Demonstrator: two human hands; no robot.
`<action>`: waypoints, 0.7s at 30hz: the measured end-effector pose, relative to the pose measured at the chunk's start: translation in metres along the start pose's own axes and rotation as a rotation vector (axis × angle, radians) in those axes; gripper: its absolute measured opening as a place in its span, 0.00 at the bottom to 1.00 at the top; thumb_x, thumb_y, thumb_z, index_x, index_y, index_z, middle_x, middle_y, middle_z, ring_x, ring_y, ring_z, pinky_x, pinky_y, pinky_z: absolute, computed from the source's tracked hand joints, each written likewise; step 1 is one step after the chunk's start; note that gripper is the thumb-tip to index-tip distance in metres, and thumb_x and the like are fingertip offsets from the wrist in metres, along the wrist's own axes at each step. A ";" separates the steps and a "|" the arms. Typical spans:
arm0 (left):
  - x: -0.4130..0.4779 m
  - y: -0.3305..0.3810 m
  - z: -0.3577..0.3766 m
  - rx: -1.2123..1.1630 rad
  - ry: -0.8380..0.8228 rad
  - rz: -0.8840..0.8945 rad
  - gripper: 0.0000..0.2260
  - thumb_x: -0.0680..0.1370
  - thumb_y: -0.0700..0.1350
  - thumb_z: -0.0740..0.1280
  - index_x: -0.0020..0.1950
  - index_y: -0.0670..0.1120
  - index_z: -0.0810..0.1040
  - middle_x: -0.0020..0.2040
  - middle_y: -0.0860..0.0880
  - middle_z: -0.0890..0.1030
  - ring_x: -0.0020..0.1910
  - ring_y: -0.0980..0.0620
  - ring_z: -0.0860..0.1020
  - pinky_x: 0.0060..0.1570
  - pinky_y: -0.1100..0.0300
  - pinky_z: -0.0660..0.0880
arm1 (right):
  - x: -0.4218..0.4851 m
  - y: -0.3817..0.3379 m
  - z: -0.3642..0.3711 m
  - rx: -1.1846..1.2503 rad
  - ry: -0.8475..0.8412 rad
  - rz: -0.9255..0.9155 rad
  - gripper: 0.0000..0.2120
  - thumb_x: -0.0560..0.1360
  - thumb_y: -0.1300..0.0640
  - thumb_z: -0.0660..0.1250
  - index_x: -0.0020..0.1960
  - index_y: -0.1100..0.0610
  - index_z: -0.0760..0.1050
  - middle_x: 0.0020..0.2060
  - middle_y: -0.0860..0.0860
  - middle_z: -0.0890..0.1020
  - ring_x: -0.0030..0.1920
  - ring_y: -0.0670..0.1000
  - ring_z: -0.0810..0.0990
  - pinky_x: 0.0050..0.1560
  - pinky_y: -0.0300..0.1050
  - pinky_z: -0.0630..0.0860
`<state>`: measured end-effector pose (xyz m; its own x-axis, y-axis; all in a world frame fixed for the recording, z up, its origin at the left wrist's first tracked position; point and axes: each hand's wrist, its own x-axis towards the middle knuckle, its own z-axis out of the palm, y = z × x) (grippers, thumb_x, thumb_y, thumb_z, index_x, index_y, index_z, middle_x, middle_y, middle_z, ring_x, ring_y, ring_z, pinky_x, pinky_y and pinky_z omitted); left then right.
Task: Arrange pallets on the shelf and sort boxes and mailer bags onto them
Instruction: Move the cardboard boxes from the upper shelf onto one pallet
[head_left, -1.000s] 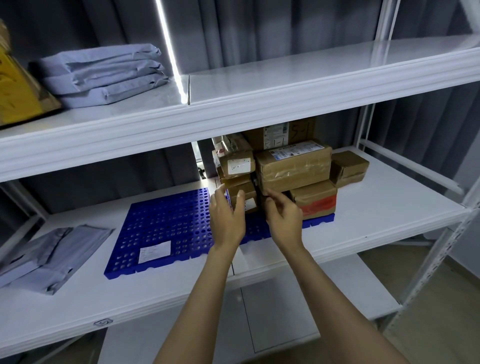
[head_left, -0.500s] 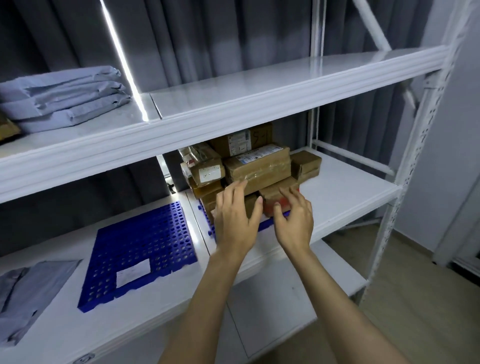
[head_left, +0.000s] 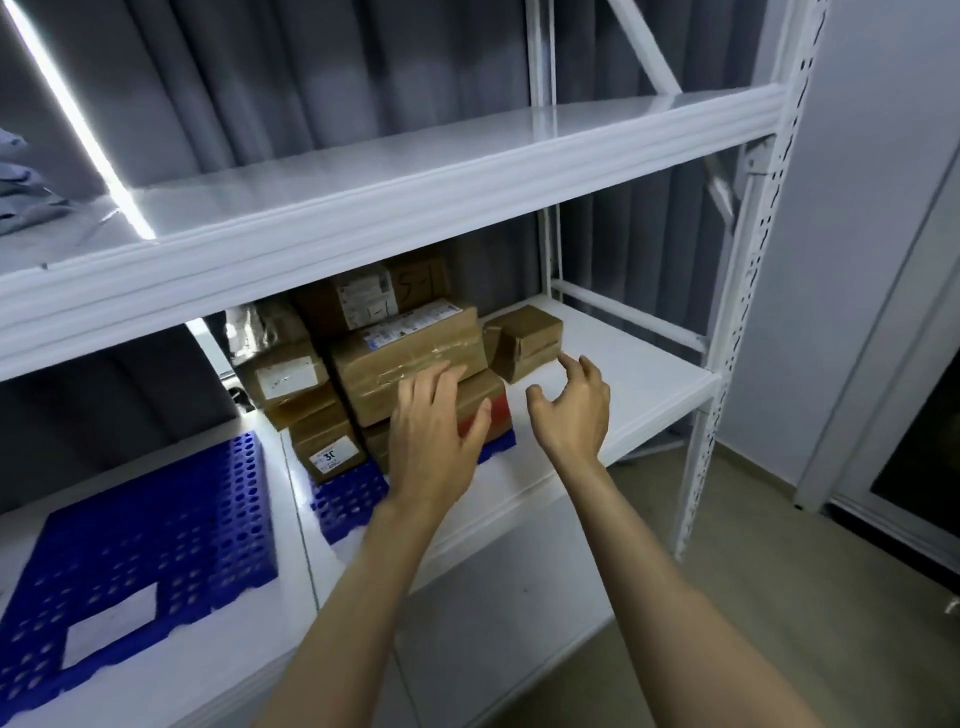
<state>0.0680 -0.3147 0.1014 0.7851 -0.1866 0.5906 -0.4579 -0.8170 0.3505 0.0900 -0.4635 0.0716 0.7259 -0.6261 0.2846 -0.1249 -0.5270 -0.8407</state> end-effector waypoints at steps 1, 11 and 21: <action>0.006 0.003 0.008 0.008 -0.005 -0.016 0.19 0.77 0.52 0.66 0.66 0.47 0.72 0.66 0.47 0.73 0.66 0.47 0.68 0.65 0.51 0.68 | 0.013 0.007 0.002 -0.018 -0.018 0.017 0.28 0.73 0.50 0.68 0.71 0.55 0.68 0.73 0.55 0.66 0.71 0.57 0.64 0.66 0.53 0.69; 0.059 0.032 0.094 0.078 0.054 -0.114 0.16 0.78 0.50 0.65 0.62 0.45 0.75 0.63 0.46 0.75 0.64 0.46 0.69 0.60 0.51 0.70 | 0.141 0.056 0.058 -0.009 -0.356 0.033 0.43 0.69 0.44 0.72 0.75 0.58 0.57 0.74 0.61 0.59 0.70 0.64 0.61 0.68 0.56 0.64; 0.099 0.047 0.130 0.176 0.088 -0.112 0.18 0.77 0.51 0.60 0.62 0.43 0.75 0.63 0.44 0.75 0.64 0.45 0.70 0.62 0.52 0.70 | 0.210 0.071 0.121 -0.026 -0.502 0.086 0.64 0.59 0.36 0.77 0.77 0.54 0.39 0.77 0.60 0.45 0.75 0.62 0.51 0.74 0.57 0.56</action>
<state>0.1784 -0.4424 0.0812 0.7841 -0.0472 0.6188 -0.2838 -0.9140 0.2899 0.3153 -0.5629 0.0164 0.9470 -0.3179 -0.0467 -0.2106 -0.5042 -0.8375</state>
